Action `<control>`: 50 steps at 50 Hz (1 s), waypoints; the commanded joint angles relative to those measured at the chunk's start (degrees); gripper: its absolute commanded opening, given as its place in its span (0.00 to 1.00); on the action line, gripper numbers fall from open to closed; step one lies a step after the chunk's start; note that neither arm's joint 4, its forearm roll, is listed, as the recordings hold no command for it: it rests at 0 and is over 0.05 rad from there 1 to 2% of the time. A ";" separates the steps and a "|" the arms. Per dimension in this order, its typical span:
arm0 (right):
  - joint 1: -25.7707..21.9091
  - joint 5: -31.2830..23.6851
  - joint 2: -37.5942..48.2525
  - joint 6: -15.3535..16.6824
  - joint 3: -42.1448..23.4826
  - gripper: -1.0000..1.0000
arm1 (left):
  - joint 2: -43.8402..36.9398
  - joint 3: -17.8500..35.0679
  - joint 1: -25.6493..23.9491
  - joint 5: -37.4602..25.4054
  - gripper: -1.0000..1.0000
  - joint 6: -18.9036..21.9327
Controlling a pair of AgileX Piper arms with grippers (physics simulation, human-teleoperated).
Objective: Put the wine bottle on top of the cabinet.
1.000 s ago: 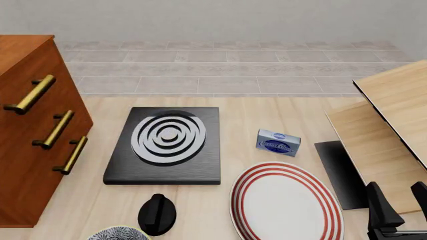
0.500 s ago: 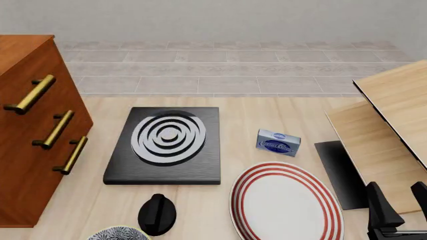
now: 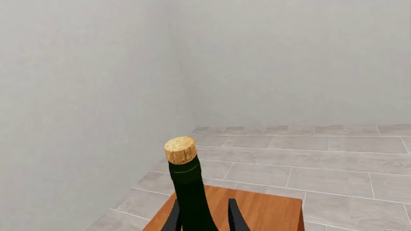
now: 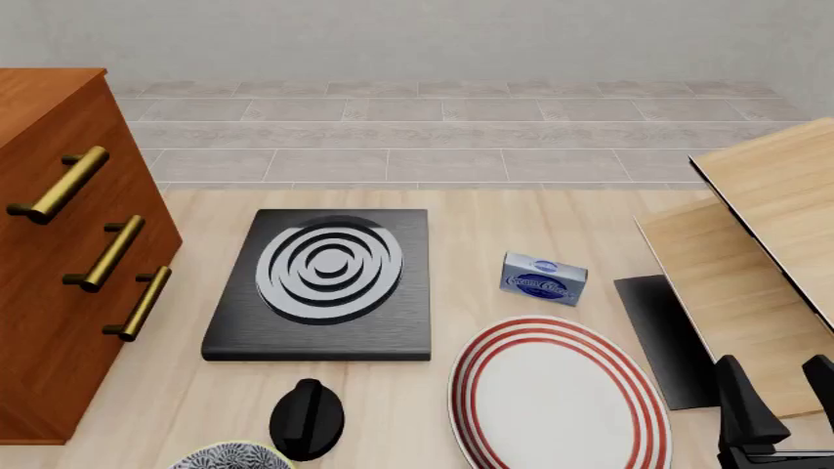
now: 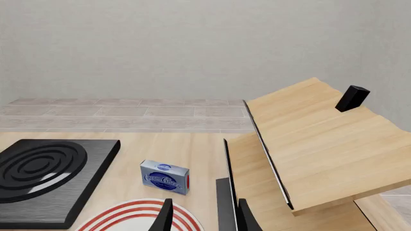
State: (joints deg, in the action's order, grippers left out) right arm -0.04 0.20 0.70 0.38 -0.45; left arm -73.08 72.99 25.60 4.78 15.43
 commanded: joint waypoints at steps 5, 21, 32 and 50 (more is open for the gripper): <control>0.00 0.01 0.03 0.00 0.00 1.00 | 0.01 -1.87 -0.66 -0.27 1.00 1.60; 0.00 0.00 0.00 -0.01 0.00 1.00 | 4.55 -1.77 -1.38 -2.92 1.00 1.29; 0.00 0.00 -0.01 0.00 0.00 1.00 | 10.30 -3.59 -1.93 -5.53 1.00 0.88; -0.01 0.01 0.02 0.00 0.00 1.00 | 16.54 -7.69 -1.89 -7.95 1.00 0.51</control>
State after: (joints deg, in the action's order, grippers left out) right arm -0.04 0.20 0.70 0.37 -0.45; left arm -59.76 67.03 23.75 -1.73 16.19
